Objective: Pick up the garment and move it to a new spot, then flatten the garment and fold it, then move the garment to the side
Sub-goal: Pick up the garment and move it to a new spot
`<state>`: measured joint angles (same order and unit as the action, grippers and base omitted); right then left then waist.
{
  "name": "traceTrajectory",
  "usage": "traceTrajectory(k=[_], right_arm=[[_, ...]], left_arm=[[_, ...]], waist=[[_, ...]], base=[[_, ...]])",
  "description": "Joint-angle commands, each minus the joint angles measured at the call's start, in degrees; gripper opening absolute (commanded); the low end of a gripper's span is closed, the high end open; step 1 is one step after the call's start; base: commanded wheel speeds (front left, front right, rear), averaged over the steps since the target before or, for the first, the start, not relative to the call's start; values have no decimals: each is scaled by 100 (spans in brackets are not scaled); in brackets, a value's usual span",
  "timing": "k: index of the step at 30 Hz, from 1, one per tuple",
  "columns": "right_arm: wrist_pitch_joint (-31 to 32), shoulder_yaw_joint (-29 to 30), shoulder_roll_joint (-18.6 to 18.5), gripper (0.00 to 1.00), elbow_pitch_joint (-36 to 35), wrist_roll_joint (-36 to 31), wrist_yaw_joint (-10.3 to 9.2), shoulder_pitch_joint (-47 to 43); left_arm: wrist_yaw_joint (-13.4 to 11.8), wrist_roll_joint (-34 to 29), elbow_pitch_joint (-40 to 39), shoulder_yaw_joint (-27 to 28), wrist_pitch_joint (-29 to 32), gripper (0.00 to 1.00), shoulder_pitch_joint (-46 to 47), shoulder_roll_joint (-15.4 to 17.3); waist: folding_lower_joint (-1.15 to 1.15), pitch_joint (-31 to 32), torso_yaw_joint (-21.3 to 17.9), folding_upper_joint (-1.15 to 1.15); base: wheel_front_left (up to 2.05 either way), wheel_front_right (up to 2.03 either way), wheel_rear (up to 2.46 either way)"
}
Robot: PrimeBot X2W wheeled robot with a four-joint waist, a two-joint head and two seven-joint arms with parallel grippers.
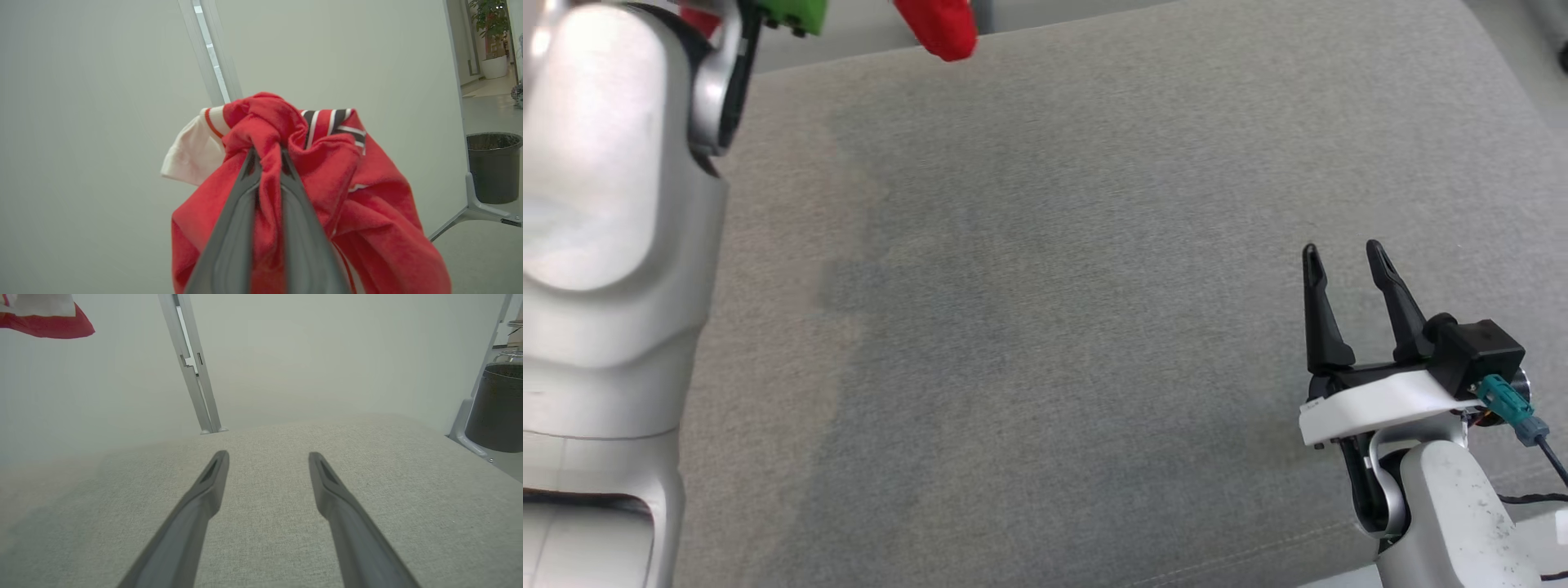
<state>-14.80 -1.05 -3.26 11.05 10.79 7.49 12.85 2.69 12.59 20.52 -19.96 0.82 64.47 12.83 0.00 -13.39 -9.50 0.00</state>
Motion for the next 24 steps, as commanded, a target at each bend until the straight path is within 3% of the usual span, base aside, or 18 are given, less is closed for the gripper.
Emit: traceTrajectory(k=[1, 8, 18, 19, 20, 24], right_arm=[[-37, 3, 16, 100, 35, 43, 0, -14], [-44, -54, 32, 100, -120, 110, 0, 65], [-46, -68, 36, 100, -208, 156, 0, 119], [-45, -79, 37, 100, -202, 152, 0, 124], [-45, -79, 37, 100, -199, 140, 0, 124], [-44, -80, 37, 100, -176, 97, 0, 52]], left_arm=[[30, -90, 44, -114, -75, 0, -178, -78], [24, 49, 595, -459, -435, 0, -989, -424], [28, 267, 1798, -951, -956, 0, -2231, -843], [21, 295, 1895, -988, -998, 63, -2283, -860], [-37, 279, 1975, -1038, -1102, 100, -2295, -883], [-114, 268, 2042, -1203, -1410, 100, -2287, -955]], waist=[[0, -4, -499, 0], [0, -149, -774, 0], [0, -307, -744, 0], [0, -304, -733, 0], [0, -294, -703, 0], [0, -203, -554, 0]], base=[[0, 0, 0], [0, 0, 0], [0, 0, 0], [0, 0, 0], [0, 0, 0], [0, 0, 0]])
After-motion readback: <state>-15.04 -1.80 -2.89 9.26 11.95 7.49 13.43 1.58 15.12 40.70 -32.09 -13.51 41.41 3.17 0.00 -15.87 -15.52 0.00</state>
